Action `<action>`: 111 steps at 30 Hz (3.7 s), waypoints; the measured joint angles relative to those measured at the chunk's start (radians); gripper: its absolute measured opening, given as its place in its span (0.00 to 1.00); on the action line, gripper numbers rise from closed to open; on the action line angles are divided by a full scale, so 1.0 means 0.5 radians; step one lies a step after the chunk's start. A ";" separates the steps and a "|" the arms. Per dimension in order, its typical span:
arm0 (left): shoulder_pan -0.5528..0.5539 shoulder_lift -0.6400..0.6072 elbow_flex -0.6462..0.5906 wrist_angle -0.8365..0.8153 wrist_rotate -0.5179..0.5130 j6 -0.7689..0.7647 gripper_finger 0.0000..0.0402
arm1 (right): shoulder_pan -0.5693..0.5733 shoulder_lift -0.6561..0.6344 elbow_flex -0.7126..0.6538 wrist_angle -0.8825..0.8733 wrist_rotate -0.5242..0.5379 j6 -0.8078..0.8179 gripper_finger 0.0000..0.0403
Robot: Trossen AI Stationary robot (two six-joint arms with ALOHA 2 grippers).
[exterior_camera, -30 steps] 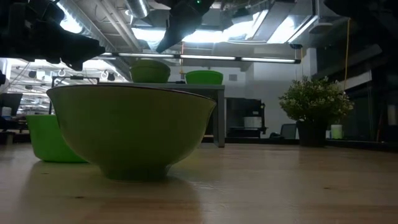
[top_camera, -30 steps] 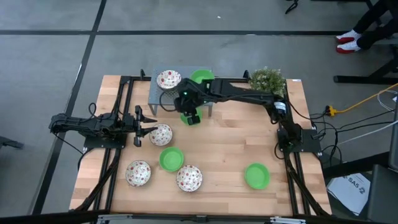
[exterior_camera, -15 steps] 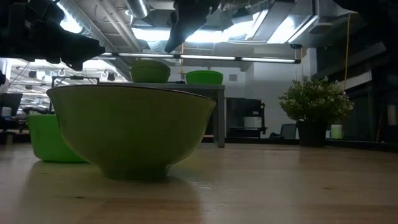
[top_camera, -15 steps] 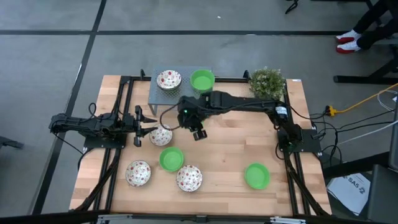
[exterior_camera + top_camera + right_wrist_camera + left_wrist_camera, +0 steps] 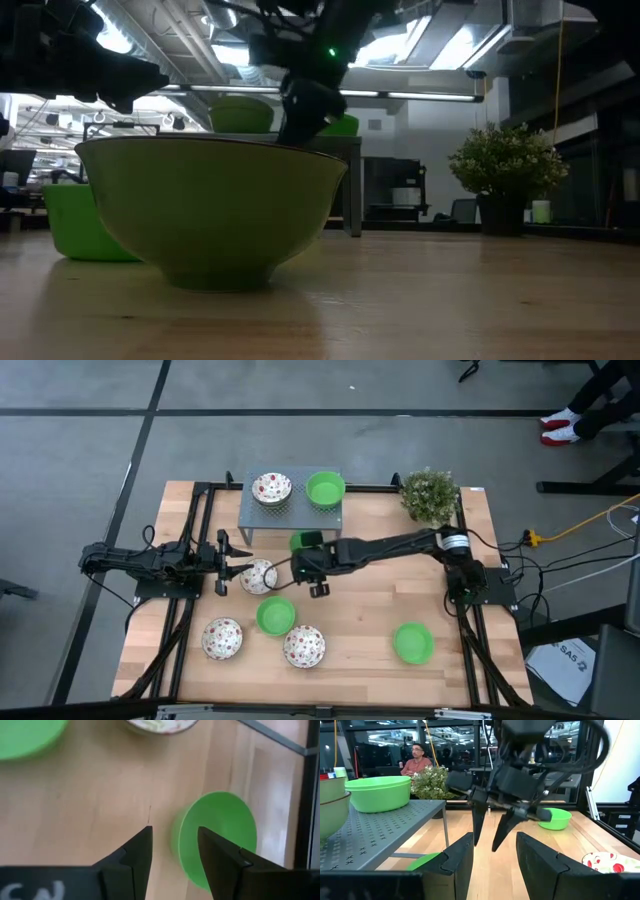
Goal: Pick & Place Mini bowls
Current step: Stack the green bowl on the green bowl on the shelf
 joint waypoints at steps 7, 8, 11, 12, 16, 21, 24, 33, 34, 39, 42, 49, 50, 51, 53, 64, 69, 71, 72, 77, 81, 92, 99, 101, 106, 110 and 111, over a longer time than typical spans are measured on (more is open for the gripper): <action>0.000 0.000 0.001 0.000 -0.001 0.000 0.36 | -0.004 -0.046 -0.397 0.387 0.081 -0.009 0.39; 0.000 0.000 0.000 -0.002 0.000 0.000 0.36 | -0.010 -0.046 -0.430 0.423 0.105 -0.017 0.39; 0.000 0.000 0.000 0.000 -0.001 0.000 0.36 | -0.022 -0.047 -0.516 0.588 0.112 -0.060 0.39; -0.001 0.000 0.000 -0.001 0.000 0.000 0.36 | -0.028 -0.047 -0.540 0.622 0.112 -0.062 0.39; -0.001 0.000 0.000 -0.001 0.000 0.000 0.36 | -0.054 -0.046 -0.624 0.796 0.112 -0.096 0.39; -0.001 0.000 0.001 -0.001 0.000 0.000 0.36 | -0.091 -0.046 -0.670 0.852 0.012 -0.149 0.39; 0.000 0.000 0.001 0.000 0.000 0.000 0.36 | -0.115 -0.046 -0.669 0.859 -0.089 -0.120 0.39; 0.000 0.000 0.001 0.000 0.000 0.000 0.36 | -0.150 -0.045 -0.669 0.808 -0.291 -0.049 0.27; -0.001 0.000 0.000 0.000 0.000 0.000 0.36 | -0.150 -0.044 -0.669 0.799 -0.300 -0.048 0.23; 0.000 0.000 0.000 0.000 0.000 0.000 0.36 | -0.150 -0.044 -0.669 0.756 -0.349 -0.043 0.05; 0.000 0.000 0.000 0.000 0.000 0.000 0.36 | -0.129 -0.044 -0.665 0.722 -0.439 -0.031 0.03; 0.000 0.000 0.000 -0.001 0.000 0.000 0.36 | -0.036 -0.126 -0.666 0.553 -0.687 0.039 0.02; 0.000 0.000 0.000 0.000 0.000 0.000 0.36 | -0.023 -0.152 -0.667 0.531 -0.739 0.045 0.02; 0.000 0.000 0.000 -0.001 0.000 0.000 0.36 | -0.008 -0.184 -0.667 0.532 -0.777 0.055 0.02; 0.000 0.000 0.000 0.001 0.000 0.000 0.36 | 0.018 -0.255 -0.667 0.507 -0.813 0.054 0.02; 0.000 0.000 0.000 0.000 0.000 0.000 0.36 | 0.154 -0.688 -0.667 0.479 -1.063 0.053 0.02; 0.000 0.000 0.000 0.000 0.000 0.000 0.36 | 0.170 -0.886 -0.667 0.534 -1.055 0.059 0.02; 0.000 0.000 0.001 0.000 0.000 0.000 0.36 | 0.169 -0.948 -0.667 0.579 -1.051 0.076 0.02; -0.001 0.000 0.000 0.000 0.000 0.000 0.36 | 0.168 -0.978 -0.667 0.598 -1.025 0.084 0.02; 0.000 0.000 0.001 -0.001 0.000 0.000 0.36 | 0.095 -1.081 -0.666 0.660 -0.806 0.026 0.02; 0.000 0.000 0.000 0.000 0.000 0.000 0.36 | -0.040 -1.094 -0.633 0.657 -0.690 -0.045 0.02; -0.001 0.000 0.001 0.000 0.000 0.000 0.36 | -0.493 -1.080 -0.584 0.839 -0.456 -0.106 0.02; 0.000 0.000 0.000 0.000 0.000 0.000 0.36 | -0.712 -1.041 -0.584 0.938 -0.281 -0.057 0.02; 0.000 0.000 0.000 0.000 0.000 0.000 0.36 | -0.748 -1.009 -0.584 0.966 -0.282 -0.036 0.02; 0.000 0.000 0.000 0.000 0.000 0.000 0.36 | -0.815 -0.868 -0.407 0.907 -0.284 0.009 0.02; 0.000 0.000 0.001 0.000 0.000 0.000 0.36 | -0.860 -0.704 -0.116 0.696 -0.284 0.001 0.02; -0.001 0.000 0.001 0.000 0.000 0.000 0.36 | -0.869 -0.656 -0.035 0.622 -0.285 0.003 0.02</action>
